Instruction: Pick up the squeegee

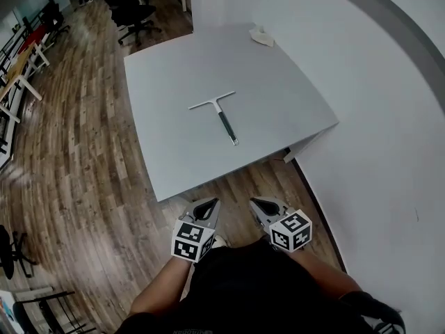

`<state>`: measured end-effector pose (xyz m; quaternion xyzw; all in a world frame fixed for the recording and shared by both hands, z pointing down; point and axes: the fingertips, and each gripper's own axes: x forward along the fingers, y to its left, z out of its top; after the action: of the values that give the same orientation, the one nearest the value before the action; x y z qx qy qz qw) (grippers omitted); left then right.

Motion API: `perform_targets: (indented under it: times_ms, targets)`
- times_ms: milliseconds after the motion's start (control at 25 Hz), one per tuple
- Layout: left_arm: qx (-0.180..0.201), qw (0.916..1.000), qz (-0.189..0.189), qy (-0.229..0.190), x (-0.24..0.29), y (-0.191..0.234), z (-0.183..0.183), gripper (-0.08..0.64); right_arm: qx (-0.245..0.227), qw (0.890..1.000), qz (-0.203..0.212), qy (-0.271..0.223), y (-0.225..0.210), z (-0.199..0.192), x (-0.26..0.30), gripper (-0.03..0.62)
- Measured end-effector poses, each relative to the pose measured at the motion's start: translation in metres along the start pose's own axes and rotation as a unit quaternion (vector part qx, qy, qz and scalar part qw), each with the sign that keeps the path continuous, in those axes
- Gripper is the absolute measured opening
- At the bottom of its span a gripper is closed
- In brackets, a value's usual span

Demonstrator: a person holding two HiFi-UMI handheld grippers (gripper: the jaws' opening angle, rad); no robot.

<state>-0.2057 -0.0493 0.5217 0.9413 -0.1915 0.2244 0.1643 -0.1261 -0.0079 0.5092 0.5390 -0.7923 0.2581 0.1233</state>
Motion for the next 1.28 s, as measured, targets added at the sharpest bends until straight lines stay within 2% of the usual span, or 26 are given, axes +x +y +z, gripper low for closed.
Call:
perform_targets:
  times_ms: [320, 520, 800, 1280]
  targets:
    - [-0.03, 0.9988, 0.035, -0.014, -0.016, 0.03, -0.005, 0.008, -0.021, 0.999, 0.032, 0.028, 0.015, 0.006, 0.029, 0.006]
    - [-0.039, 0.9977, 0.053, -0.016, -0.005, 0.037, -0.009, 0.008, -0.031, 0.998, 0.053, 0.034, 0.003, 0.01, 0.044, 0.006]
    - [-0.058, 0.9932, 0.1, -0.016, 0.033, 0.054, 0.011, 0.008, -0.053, 0.993, 0.096, 0.04, -0.042, 0.035, 0.069, 0.006]
    - [-0.083, 0.9805, 0.175, -0.032, 0.132, 0.064, 0.077, 0.008, -0.074, 0.98, 0.175, 0.055, -0.149, 0.078, 0.091, 0.006]
